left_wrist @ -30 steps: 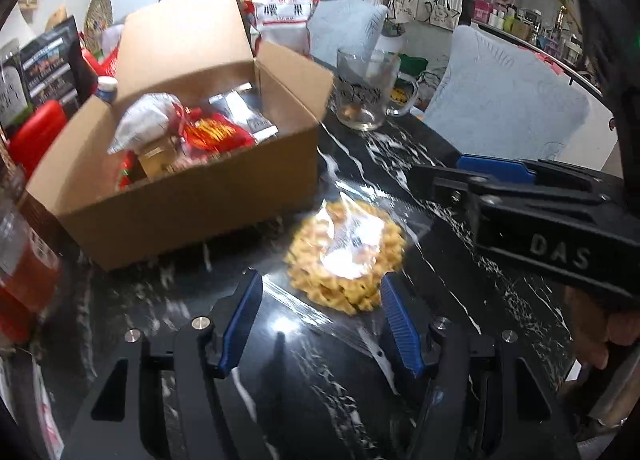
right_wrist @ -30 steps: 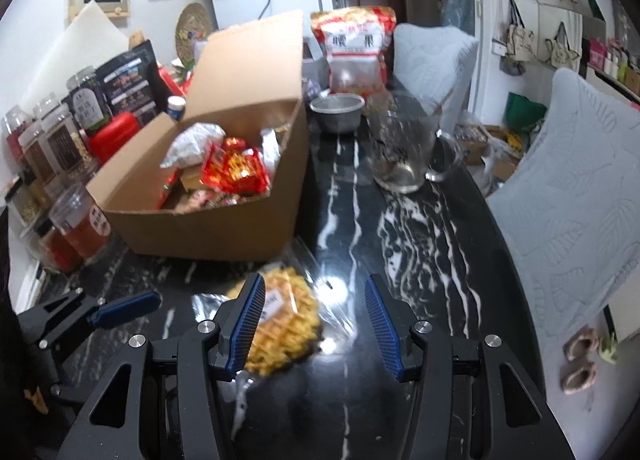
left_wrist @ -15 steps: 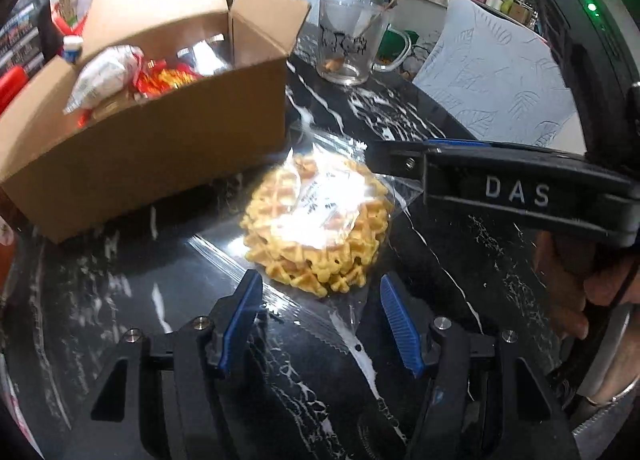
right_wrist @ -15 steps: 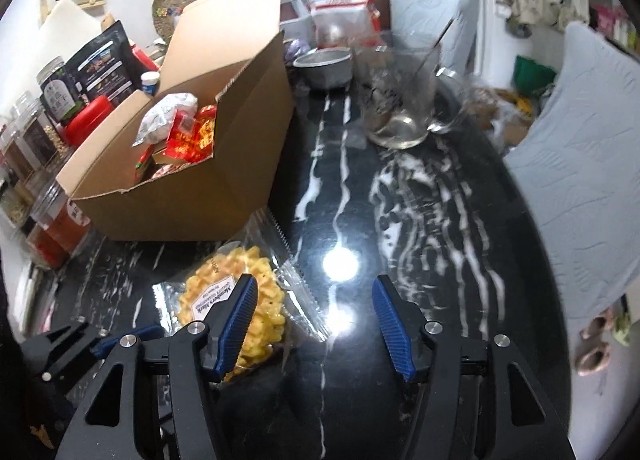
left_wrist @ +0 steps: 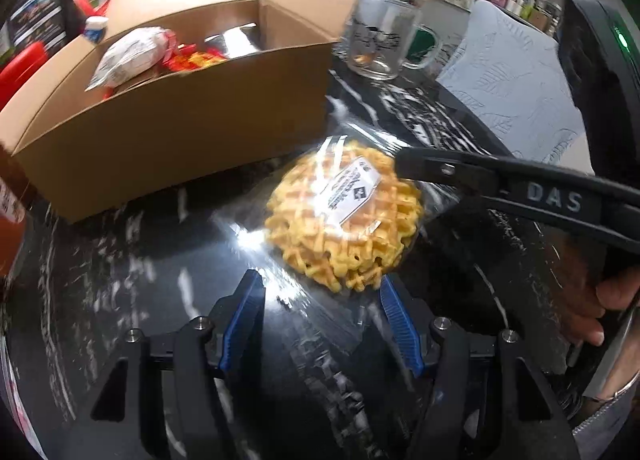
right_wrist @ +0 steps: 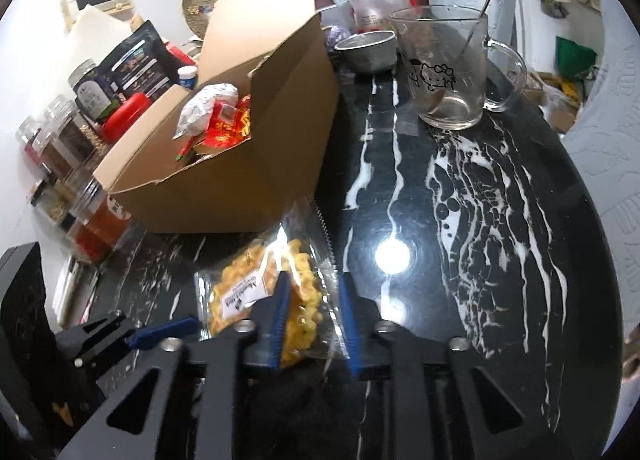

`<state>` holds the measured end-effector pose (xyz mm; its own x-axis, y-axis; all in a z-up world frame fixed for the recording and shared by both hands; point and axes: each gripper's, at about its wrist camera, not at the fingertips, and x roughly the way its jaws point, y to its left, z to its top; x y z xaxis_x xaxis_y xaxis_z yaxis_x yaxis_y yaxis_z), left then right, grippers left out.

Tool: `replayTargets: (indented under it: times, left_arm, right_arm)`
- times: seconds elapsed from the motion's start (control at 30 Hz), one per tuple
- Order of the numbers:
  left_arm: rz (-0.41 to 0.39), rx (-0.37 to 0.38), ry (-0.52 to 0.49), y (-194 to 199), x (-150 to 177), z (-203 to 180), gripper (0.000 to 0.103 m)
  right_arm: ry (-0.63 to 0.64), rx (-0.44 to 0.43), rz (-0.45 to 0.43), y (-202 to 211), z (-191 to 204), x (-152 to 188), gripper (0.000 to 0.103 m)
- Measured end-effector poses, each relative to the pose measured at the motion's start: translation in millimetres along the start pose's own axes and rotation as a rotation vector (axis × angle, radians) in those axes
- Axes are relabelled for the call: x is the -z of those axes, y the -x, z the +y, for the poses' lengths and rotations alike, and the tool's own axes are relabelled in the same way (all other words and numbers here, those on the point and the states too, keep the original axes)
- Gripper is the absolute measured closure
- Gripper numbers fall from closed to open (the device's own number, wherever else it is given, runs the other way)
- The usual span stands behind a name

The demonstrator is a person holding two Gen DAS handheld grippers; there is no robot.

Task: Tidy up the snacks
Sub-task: 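Position the right tool over the waffle and close it on the wrapper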

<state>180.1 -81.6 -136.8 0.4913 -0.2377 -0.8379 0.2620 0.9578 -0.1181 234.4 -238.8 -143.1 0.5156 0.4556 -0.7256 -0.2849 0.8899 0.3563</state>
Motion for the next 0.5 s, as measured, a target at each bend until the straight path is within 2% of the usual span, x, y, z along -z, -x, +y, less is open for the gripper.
replayTargets:
  times: [0.07,0.2,0.33,0.5]
  left_arm:
    - [0.005,-0.004,0.004,4.2,4.9,9.0,0.042]
    - [0.002,0.001,0.001,13.5,14.9,25.3,0.042]
    - [0.027,0.039,0.029,22.0,25.6,47.6,0.042]
    - [0.005,0.048,0.036,34.1,32.7,65.1,0.042]
  right_arm:
    - [-0.003,-0.007,0.002,1.3,2.7,7.1,0.094]
    - [-0.005,-0.024,0.004,2.6,9.6,21.4,0.095]
    - [-0.008,-0.025,0.003,3.2,16.5,27.7,0.095]
    - [0.022,-0.009,0.0,7.3,28.6,37.1,0.095]
